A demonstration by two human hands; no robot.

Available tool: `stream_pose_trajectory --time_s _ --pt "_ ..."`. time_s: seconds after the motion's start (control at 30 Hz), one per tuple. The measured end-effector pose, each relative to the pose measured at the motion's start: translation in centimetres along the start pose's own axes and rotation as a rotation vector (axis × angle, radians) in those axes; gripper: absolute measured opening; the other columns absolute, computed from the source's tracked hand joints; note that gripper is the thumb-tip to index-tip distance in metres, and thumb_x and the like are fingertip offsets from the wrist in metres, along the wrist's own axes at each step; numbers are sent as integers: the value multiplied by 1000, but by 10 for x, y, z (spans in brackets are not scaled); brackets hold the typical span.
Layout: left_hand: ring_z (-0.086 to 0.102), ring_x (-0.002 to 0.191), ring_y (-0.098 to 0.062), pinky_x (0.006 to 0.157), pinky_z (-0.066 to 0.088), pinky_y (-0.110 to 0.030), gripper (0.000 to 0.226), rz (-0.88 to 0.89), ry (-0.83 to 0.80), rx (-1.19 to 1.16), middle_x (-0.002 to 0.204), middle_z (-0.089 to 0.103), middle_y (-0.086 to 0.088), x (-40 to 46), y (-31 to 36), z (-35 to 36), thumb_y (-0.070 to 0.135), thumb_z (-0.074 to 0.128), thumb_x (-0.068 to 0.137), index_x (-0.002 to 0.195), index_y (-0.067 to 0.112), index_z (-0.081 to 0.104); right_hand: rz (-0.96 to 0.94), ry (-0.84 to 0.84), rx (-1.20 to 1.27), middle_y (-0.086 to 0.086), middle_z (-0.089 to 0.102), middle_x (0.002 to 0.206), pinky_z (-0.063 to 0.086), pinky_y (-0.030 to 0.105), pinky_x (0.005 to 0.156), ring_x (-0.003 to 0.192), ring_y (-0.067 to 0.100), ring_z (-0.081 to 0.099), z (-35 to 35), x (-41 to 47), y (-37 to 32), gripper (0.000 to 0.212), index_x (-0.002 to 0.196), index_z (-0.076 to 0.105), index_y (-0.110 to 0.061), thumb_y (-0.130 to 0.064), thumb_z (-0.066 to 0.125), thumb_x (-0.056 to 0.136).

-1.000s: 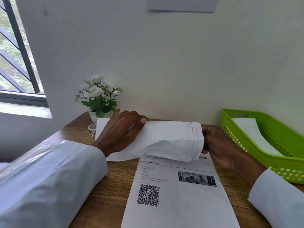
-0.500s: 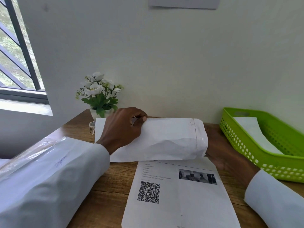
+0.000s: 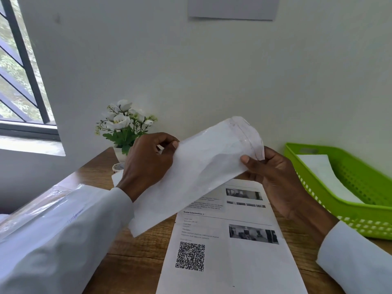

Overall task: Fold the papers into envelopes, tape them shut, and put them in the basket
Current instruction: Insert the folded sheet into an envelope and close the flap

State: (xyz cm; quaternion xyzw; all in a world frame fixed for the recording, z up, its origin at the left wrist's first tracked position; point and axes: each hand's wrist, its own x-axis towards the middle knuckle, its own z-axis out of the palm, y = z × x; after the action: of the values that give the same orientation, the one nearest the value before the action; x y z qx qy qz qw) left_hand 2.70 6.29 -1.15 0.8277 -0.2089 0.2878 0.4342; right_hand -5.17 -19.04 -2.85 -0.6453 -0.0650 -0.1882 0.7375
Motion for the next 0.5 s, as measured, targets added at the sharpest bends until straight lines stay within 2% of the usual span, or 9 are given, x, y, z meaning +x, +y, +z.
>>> stream_pose_trajectory --time_s 0.07,0.13,0.2,0.27,0.33,0.4,0.43,0.5 --pt "60 66 -7 66 50 -29 17 -43 -124 -49 77 71 13 1 0 1 19 65 88 77 28 72 -11 40 27 22 72 110 60 49 79 99 37 70 0 1 -3 39 113 67 4 -7 72 75" --pt "62 66 -13 68 54 -36 15 -138 -327 -129 76 74 2 0 1 -2 18 67 88 75 22 74 -1 74 80 25 70 114 60 51 78 100 38 69 -2 4 -7 44 115 65 6 -6 72 73" --pt "63 69 -19 60 53 -32 11 -251 -569 -277 86 75 -14 -2 6 -9 21 70 87 84 12 75 18 88 148 25 69 117 61 45 74 103 36 68 -2 5 -12 45 119 62 7 -2 70 76" --pt "65 76 -27 60 51 -28 24 -343 -733 -438 96 73 -21 -6 9 -14 26 72 83 94 5 74 54 97 214 22 69 118 61 34 69 102 32 69 -2 6 -14 43 121 62 7 4 66 79" --pt "66 89 -32 70 52 -31 31 -374 -800 -587 106 72 -21 -9 13 -15 25 75 79 105 7 72 103 84 260 21 69 119 62 34 77 106 32 68 -2 6 -12 44 122 62 5 5 66 78" --pt "66 100 -35 78 54 -37 38 -369 -793 -708 113 70 -18 -10 16 -13 22 71 80 117 14 68 157 55 293 21 69 119 58 36 88 108 32 68 0 5 -7 49 122 62 1 3 69 73" --pt "66 102 -34 80 54 -41 41 -362 -773 -749 115 70 -17 -10 17 -11 19 71 80 121 18 65 186 53 298 19 71 118 58 36 88 105 31 69 2 5 -5 53 123 62 -1 3 70 71" --pt "70 92 -30 71 57 -40 54 -368 -720 -799 108 72 -17 -11 21 -7 12 74 80 130 23 57 226 48 266 15 73 115 60 34 83 101 27 71 6 2 0 62 128 59 -9 1 73 69"
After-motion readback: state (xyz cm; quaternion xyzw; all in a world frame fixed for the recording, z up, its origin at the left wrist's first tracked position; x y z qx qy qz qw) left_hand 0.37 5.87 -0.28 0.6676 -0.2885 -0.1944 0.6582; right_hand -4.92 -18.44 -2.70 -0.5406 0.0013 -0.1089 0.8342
